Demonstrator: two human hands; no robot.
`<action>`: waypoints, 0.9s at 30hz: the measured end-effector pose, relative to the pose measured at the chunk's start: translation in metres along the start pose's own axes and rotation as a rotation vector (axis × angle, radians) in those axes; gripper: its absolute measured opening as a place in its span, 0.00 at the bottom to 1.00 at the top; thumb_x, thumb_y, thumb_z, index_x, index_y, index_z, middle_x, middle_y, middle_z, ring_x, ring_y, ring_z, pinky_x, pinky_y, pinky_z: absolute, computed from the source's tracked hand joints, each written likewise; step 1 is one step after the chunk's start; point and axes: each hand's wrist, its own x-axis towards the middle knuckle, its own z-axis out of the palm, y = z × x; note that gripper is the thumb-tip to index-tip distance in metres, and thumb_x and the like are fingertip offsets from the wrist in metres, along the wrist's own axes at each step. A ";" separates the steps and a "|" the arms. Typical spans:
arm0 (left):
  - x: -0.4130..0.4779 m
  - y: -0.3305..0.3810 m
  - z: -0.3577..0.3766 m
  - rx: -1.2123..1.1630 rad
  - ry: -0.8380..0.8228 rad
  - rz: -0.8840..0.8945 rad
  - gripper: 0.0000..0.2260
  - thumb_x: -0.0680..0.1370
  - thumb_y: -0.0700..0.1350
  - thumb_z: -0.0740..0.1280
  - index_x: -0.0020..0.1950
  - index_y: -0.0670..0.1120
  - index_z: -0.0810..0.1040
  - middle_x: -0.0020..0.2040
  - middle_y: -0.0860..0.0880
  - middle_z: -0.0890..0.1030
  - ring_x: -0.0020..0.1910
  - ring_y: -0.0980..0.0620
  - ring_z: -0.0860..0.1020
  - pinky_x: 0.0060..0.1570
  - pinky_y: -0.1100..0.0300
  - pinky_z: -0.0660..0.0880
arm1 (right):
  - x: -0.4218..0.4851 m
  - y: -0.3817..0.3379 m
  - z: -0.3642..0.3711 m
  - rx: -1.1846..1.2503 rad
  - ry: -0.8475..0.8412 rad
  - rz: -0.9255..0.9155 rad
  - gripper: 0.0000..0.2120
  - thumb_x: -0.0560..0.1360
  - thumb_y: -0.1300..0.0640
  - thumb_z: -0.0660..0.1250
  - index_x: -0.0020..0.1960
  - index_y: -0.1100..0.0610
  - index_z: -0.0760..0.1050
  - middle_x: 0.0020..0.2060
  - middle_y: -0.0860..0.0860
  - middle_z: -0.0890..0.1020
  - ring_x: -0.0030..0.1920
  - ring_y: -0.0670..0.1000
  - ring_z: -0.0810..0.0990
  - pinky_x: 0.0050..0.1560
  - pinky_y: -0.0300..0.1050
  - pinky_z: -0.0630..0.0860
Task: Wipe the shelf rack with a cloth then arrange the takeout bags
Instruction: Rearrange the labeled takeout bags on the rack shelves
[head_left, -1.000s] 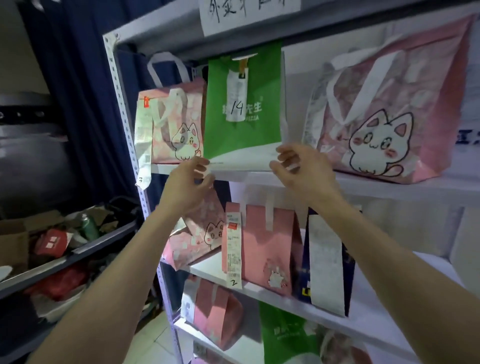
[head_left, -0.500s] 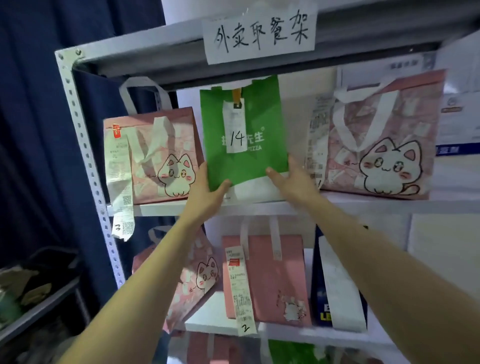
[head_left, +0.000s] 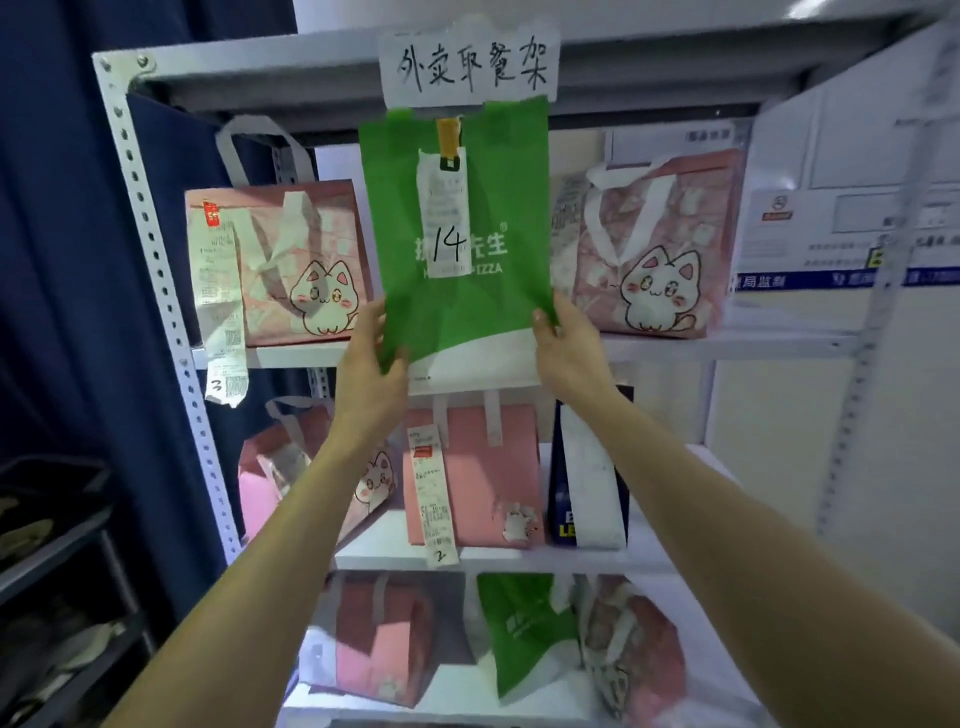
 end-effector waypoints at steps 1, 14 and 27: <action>-0.016 0.007 0.001 -0.017 0.007 -0.011 0.26 0.85 0.32 0.63 0.75 0.60 0.70 0.70 0.57 0.81 0.64 0.66 0.81 0.67 0.55 0.80 | -0.015 0.001 -0.009 0.018 0.003 -0.005 0.20 0.89 0.55 0.56 0.80 0.49 0.70 0.59 0.40 0.81 0.55 0.41 0.80 0.53 0.40 0.76; -0.213 0.040 0.126 -0.064 -0.244 -0.149 0.22 0.85 0.33 0.66 0.75 0.53 0.73 0.72 0.54 0.80 0.70 0.51 0.79 0.75 0.46 0.75 | -0.206 0.103 -0.168 -0.017 0.115 0.196 0.17 0.88 0.59 0.58 0.71 0.49 0.79 0.45 0.38 0.82 0.36 0.34 0.77 0.34 0.29 0.70; -0.227 -0.036 0.287 -0.073 -0.510 -0.229 0.16 0.87 0.34 0.63 0.71 0.49 0.75 0.68 0.53 0.80 0.69 0.52 0.79 0.74 0.50 0.75 | -0.223 0.256 -0.229 -0.068 0.191 0.440 0.19 0.89 0.59 0.56 0.73 0.46 0.77 0.56 0.32 0.80 0.49 0.28 0.79 0.42 0.24 0.74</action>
